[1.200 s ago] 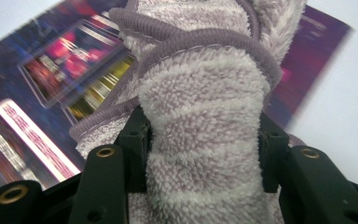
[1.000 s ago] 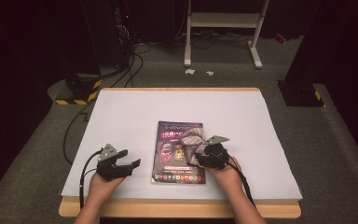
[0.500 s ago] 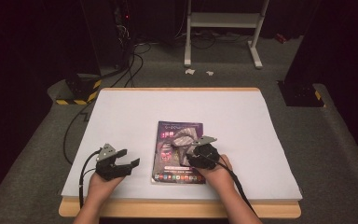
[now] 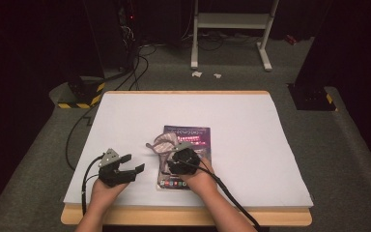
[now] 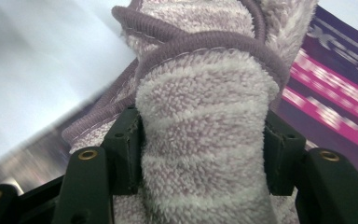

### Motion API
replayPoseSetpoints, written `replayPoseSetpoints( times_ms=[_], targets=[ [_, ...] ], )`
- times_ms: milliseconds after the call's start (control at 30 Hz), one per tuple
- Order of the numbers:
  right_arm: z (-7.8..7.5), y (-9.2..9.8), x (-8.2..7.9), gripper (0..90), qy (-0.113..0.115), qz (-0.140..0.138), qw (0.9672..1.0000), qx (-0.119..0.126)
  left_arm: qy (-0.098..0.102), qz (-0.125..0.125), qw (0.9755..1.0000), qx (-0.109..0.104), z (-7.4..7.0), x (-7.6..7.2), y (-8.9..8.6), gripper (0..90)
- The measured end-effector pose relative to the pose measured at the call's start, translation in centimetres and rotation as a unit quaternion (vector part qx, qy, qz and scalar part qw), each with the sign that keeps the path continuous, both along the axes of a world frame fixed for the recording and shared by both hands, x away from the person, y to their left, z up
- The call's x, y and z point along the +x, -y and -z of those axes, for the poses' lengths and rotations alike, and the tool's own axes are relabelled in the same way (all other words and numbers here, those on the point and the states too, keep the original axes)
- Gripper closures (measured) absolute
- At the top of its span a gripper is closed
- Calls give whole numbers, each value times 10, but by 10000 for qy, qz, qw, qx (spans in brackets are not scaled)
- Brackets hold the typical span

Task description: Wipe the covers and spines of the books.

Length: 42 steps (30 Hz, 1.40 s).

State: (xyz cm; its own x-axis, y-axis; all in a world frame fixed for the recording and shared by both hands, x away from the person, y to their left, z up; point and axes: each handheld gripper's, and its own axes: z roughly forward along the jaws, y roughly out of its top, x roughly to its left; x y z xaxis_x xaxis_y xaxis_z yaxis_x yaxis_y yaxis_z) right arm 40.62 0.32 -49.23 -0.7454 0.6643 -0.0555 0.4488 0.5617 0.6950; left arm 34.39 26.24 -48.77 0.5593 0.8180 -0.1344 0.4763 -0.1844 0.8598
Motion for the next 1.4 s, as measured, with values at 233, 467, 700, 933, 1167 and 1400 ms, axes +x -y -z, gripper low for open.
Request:
replayPoseSetpoints(
  times_ms=[233, 467, 700, 933, 1167, 1400],
  targets=[
    [0, -14, 1, 412, -13, -90, 10000, 0, -14, 26, 10000, 48, 0, 0, 0, 272],
    [0, 5, 2, 413, -72, 47, 10000, 1, -10, 22, 10000, 65, 1, 0, 1, 272],
    [1, 46, 3, 413, -45, 401, 9992, 69, -26, 51, 9999, 102, 2, 0, 3, 272],
    [2, 96, 1, 417, 4, 850, 9963, 134, -46, 53, 9999, 131, 2, 0, 3, 271],
    [0, 130, 7, 417, -103, 1274, 9917, 168, -58, 57, 9999, 149, 2, 0, 4, 271],
    [-2, 126, 34, 410, -58, 1432, 9897, -2, -68, 66, 9999, 134, 3, 1, 4, 271]
  ],
)
